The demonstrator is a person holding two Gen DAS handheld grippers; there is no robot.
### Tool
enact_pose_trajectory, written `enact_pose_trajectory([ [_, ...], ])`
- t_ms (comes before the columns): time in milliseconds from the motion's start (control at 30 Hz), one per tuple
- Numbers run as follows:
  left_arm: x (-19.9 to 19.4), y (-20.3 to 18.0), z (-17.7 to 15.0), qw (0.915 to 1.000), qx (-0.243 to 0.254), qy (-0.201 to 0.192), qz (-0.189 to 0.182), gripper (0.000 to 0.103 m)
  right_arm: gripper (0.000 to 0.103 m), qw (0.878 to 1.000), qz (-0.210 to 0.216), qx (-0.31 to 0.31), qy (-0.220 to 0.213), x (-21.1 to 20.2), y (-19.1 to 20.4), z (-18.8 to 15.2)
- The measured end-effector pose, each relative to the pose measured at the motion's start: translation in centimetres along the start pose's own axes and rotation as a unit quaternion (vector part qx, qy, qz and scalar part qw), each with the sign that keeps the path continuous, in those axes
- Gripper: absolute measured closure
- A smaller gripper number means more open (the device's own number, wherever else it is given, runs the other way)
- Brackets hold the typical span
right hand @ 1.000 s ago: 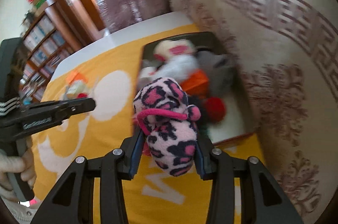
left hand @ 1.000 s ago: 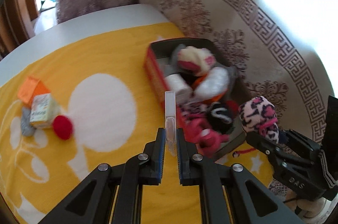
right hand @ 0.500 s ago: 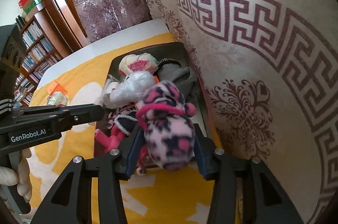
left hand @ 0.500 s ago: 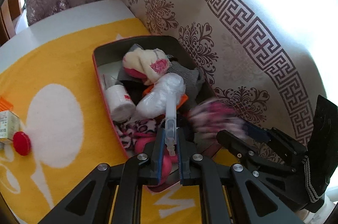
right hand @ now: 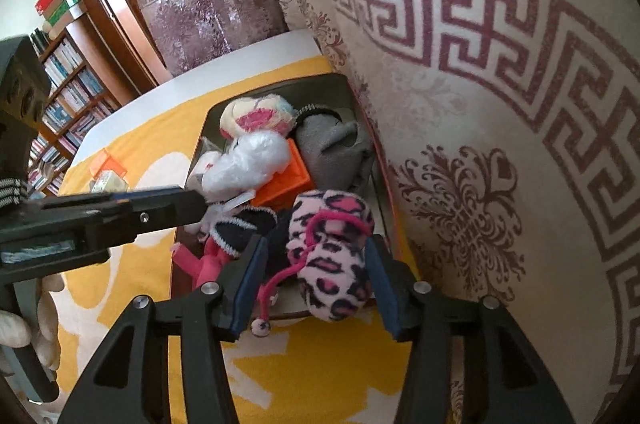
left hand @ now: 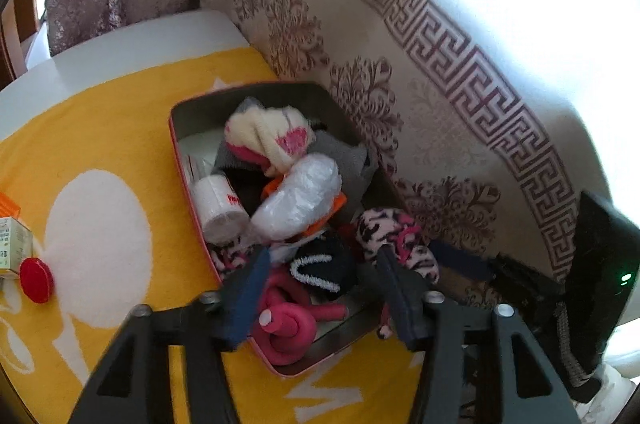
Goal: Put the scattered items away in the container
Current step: 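Carry the clear tube and leopard slipper into the box and open both grippers, then withdraw both grippers from the box back over the grey sock and block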
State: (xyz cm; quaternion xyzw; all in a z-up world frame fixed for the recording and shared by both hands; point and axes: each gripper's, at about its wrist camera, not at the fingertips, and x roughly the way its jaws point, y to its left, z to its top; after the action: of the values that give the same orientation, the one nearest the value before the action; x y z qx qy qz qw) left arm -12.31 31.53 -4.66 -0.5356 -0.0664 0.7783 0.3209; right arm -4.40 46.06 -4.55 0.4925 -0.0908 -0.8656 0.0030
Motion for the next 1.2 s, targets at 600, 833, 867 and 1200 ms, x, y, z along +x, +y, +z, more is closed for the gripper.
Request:
enact_pose_trajectory([
  [600,-3.6,4.1,-1.4,0.9978,-0.043,-0.023,0.045,0.046,0.058,1.000,0.002,0.015,0.018,3.0,0.4,0.8],
  [833,-5.2,6.9,-3.0,0.9932,-0.086,-0.032,0.072,0.046,0.058,1.000,-0.002,-0.010,-0.024,0.5,1.9,0.5],
  [867,-5.5,7.2,-3.3,0.9924,-0.091,-0.033,0.076,0.046,0.058,0.999,0.001,-0.013,-0.029,0.2,2.2,0.5],
  [1200,-10.4,12.3,-5.6,0.9809,-0.143,-0.050,0.122,0.046,0.058,0.996,0.060,-0.054,-0.037,0.4,8.2,1.3],
])
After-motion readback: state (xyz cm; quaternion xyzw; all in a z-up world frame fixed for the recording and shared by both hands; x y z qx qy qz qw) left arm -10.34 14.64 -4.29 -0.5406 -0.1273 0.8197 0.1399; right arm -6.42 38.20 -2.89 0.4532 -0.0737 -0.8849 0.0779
